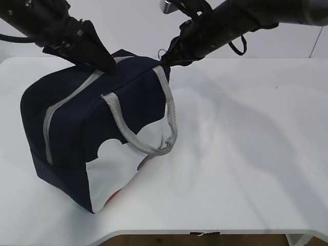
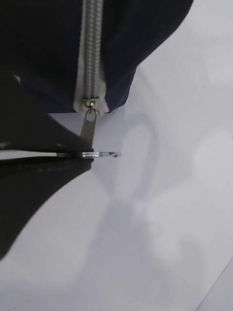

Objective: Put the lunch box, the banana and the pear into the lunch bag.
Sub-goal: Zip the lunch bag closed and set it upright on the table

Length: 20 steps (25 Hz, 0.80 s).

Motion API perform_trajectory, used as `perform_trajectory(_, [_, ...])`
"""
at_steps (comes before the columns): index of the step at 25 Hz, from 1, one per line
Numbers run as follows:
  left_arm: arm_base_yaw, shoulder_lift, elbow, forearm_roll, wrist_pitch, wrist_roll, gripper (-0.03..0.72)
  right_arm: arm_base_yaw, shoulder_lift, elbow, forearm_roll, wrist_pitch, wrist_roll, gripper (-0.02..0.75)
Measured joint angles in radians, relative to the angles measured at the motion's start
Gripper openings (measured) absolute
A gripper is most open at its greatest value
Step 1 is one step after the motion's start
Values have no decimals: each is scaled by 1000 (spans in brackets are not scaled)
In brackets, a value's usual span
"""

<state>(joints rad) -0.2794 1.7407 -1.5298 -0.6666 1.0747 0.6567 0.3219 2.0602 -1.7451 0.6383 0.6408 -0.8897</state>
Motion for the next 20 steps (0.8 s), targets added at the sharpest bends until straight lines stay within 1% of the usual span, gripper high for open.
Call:
perform_trajectory(4, [0, 37, 0, -5, -5, 0, 596, 0, 0, 0, -1, 0, 0, 6])
perform_trajectory(7, [-15, 62, 0, -6, -5, 0, 593, 0, 0, 0, -2, -2, 0, 6])
perform_trajectory(9, [-30, 68, 0, -2, -10, 0, 580, 0, 0, 0, -2, -2, 0, 6])
perform_trajectory(10, [-34, 68, 0, 0, -13, 0, 561, 0, 0, 0, -2, -2, 0, 6])
perform_trajectory(12, [-37, 68, 0, 0, -20, 2, 496, 0, 0, 0, -2, -2, 0, 6])
perform_trajectory(13, [-37, 68, 0, 0, -21, 2, 445, 0, 0, 0, -2, -2, 0, 6])
perform_trajectory(18, [-37, 68, 0, 25, -29, 2, 113, -1, 0, 0, -2, -2, 1, 6])
perform_trajectory(20, [-39, 68, 0, 36, -28, 2, 36, -1, 0, 0, -2, -2, 1, 6])
